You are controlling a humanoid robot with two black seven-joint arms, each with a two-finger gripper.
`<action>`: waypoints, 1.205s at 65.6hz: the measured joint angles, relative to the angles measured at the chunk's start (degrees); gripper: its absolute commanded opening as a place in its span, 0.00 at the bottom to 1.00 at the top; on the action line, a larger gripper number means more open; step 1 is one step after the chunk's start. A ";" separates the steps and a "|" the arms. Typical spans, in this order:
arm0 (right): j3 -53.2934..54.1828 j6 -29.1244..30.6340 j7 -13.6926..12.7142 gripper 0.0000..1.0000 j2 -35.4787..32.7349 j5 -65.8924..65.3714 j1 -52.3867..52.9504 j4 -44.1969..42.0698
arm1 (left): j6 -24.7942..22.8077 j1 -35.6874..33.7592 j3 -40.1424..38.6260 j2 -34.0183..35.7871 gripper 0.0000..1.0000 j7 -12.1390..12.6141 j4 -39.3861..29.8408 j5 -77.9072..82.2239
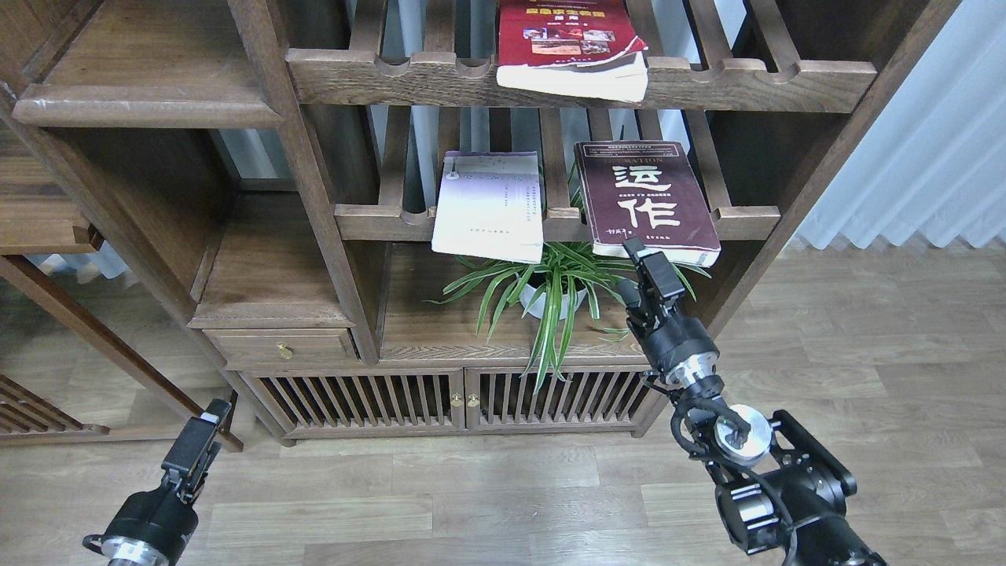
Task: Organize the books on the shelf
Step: 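Grasp the dark red book's lower edge with the right gripper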
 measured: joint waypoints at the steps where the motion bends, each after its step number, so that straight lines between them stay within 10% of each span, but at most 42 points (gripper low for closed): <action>1: 0.11 -0.41 0.27 0.97 0.00 0.01 0.16 -0.12 | 0.00 -0.02 -0.08 0.00 1.00 0.00 0.00 0.00; 15: 1.80 -5.33 5.39 0.77 0.00 1.23 2.77 -2.27 | 0.00 -0.08 -1.01 0.17 1.00 0.00 0.10 0.05; 55: 1.86 -3.40 6.44 0.06 0.00 4.01 3.42 -2.31 | 0.00 -2.29 -1.41 0.14 1.00 -1.13 4.50 0.09; 79: 0.97 1.55 5.90 0.05 0.00 4.72 1.53 -1.06 | 0.00 -5.46 -1.37 0.17 1.00 -1.23 5.75 0.06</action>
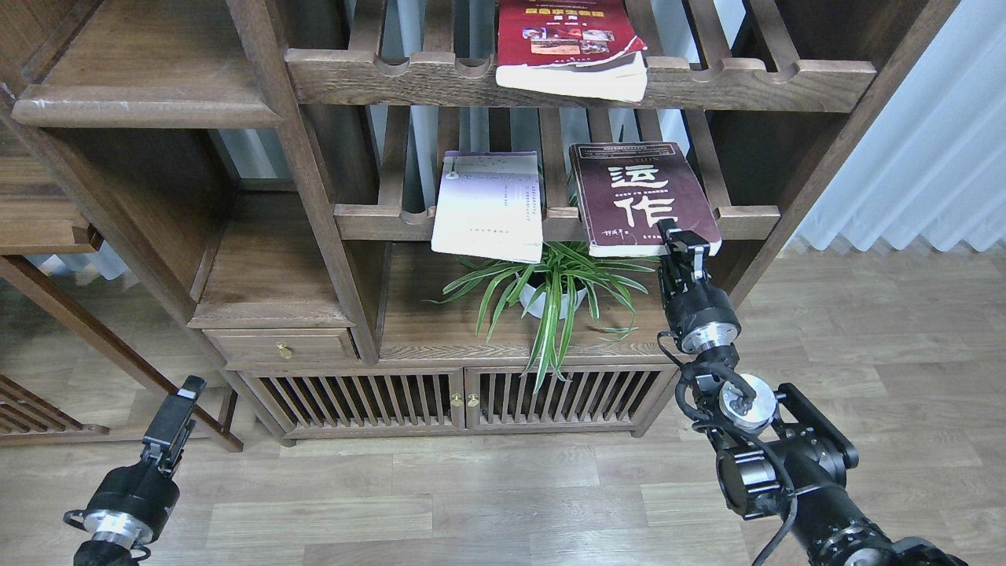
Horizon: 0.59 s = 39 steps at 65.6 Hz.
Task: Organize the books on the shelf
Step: 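Grasp the dark red book's lower edge with the right gripper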
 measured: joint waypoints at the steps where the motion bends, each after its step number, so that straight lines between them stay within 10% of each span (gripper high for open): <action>1: 0.02 0.00 0.01 0.05 0.00 0.15 -0.18 0.26 | 0.00 -0.10 0.00 0.00 1.00 0.00 0.01 0.00; 39: -0.72 6.40 -0.11 0.05 0.00 2.14 -20.78 18.68 | 0.00 -1.47 3.44 -0.18 1.00 0.96 1.38 -0.02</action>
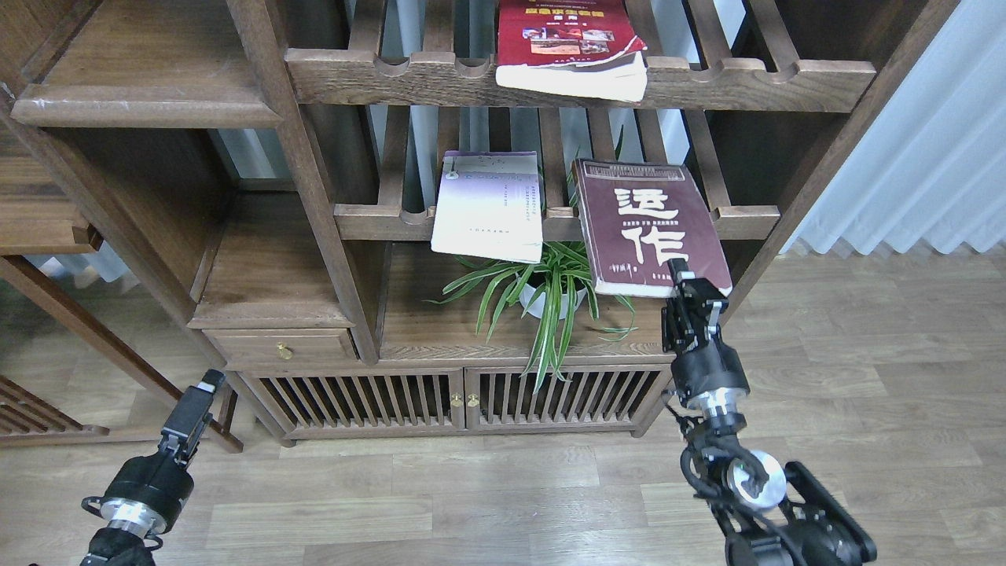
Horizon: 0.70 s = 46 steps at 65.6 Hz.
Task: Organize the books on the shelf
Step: 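Grasp the dark red book's lower edge with the right gripper, then pull the dark red book off the shelf and down toward the left gripper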
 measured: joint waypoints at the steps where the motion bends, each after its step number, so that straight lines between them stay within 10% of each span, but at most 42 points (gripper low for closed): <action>1: -0.19 0.01 -0.02 0.05 0.00 0.00 -0.78 0.49 | 0.00 -0.01 0.01 0.00 1.00 0.00 0.00 0.00; 46: -14.89 -0.03 -1.18 0.06 0.00 -0.76 -16.44 3.08 | 0.00 0.56 9.03 -4.43 1.00 -0.53 -0.19 -0.26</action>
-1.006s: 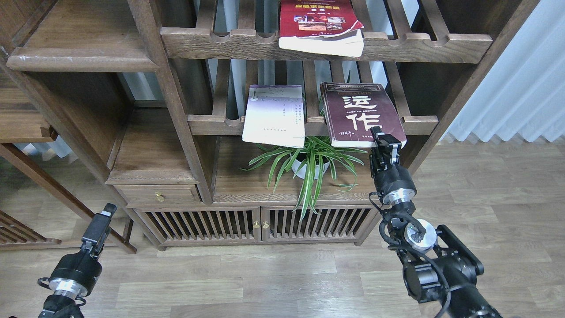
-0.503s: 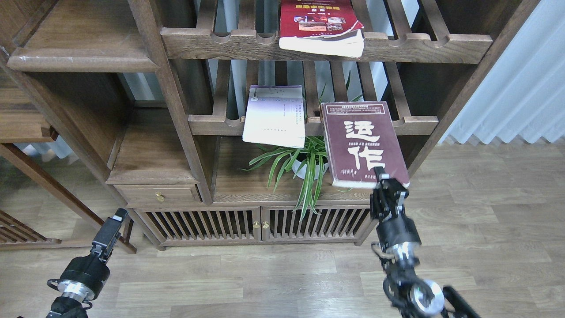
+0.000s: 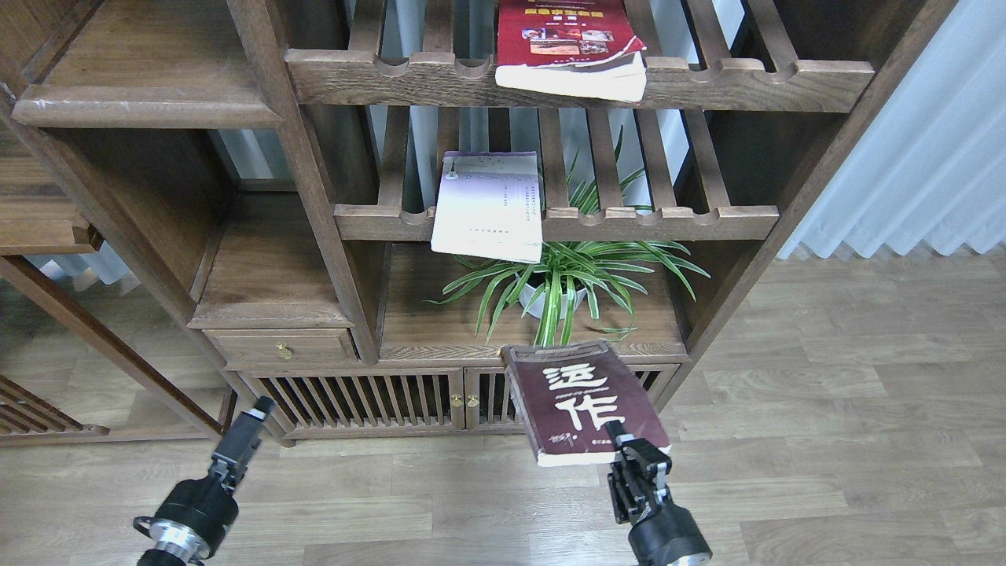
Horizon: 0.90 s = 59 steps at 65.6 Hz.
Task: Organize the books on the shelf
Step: 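Pull the dark red book off the shelf and down toward the left gripper, then grasp the dark red book with the left gripper from the right gripper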
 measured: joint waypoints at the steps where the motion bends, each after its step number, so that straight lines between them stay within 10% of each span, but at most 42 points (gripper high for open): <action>1: -0.43 0.00 -0.18 0.06 0.00 -0.04 -0.01 -0.01 | 0.00 0.00 0.27 -0.17 1.00 0.00 -0.04 -0.01; 44: -12.15 0.00 -4.86 0.06 0.01 -0.39 -0.17 -0.46 | 0.00 0.31 9.82 -9.11 0.98 -0.31 -0.51 -2.93; 59: -15.26 0.00 -5.39 0.07 0.00 -0.42 -0.16 -0.46 | 0.00 0.81 11.67 -11.51 0.66 -0.64 0.37 -3.23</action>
